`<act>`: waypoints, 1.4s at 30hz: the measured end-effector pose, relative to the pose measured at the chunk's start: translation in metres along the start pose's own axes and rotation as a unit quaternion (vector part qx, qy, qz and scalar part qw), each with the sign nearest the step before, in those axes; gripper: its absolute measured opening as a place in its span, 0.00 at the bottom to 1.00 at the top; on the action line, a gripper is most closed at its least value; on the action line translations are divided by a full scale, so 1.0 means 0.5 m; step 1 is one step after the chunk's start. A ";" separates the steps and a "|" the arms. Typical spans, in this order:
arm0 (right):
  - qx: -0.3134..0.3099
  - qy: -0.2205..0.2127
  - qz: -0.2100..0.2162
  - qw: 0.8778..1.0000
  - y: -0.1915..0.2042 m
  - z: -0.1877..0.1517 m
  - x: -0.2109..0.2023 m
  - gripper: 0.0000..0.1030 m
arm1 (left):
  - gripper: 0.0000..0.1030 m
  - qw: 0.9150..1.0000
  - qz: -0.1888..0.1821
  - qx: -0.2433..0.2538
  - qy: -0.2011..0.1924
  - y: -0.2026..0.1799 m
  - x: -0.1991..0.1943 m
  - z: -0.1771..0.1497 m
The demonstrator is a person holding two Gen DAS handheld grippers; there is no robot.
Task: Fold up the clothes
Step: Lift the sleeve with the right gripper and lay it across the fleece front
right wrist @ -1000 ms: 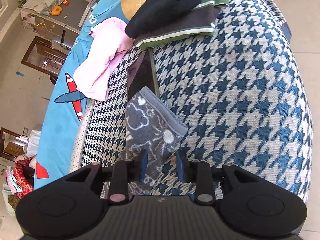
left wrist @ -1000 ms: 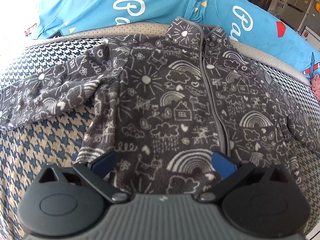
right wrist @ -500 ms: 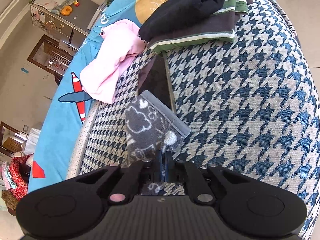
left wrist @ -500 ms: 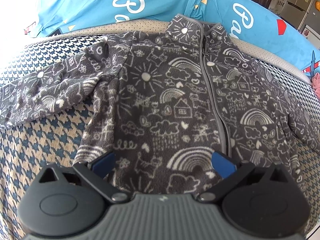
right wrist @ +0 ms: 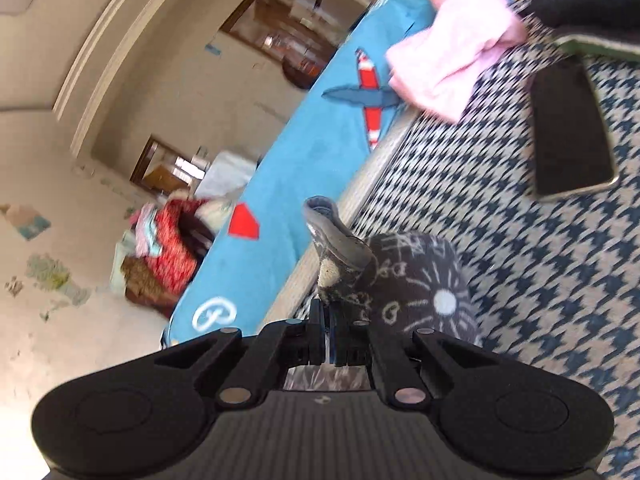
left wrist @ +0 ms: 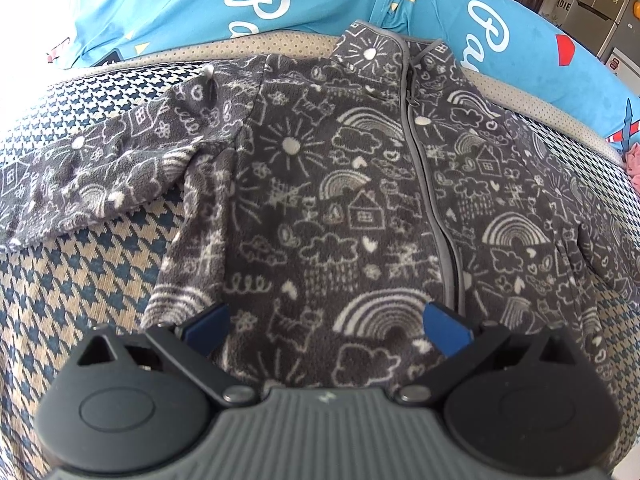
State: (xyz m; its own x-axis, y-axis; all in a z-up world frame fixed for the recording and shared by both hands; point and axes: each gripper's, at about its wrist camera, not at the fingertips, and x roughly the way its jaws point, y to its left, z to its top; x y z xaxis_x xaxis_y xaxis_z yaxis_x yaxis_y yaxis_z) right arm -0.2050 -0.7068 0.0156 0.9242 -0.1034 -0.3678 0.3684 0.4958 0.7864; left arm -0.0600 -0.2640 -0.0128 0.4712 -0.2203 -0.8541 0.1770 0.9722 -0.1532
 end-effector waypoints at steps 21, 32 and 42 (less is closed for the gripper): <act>-0.219 0.063 -0.118 0.967 0.077 -0.077 0.070 0.32 | 1.00 1.000 0.001 0.011 0.015 0.000 0.012 -0.008; -0.324 0.081 -0.205 0.920 0.125 -0.130 0.141 0.08 | 1.00 1.000 -0.007 0.015 0.020 0.016 0.011 -0.010; -0.279 -0.006 -0.117 0.953 0.258 -0.135 0.173 0.08 | 1.00 0.999 -0.023 0.012 0.020 0.031 0.011 -0.010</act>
State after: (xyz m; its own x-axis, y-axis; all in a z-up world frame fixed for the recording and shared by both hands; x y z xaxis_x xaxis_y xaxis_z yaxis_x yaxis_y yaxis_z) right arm -0.0842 -0.5934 0.0518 0.8255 -0.2766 -0.4920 0.4573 0.8386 0.2958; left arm -0.0589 -0.2496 -0.0221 0.4273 -0.2601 -0.8659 0.2176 0.9592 -0.1808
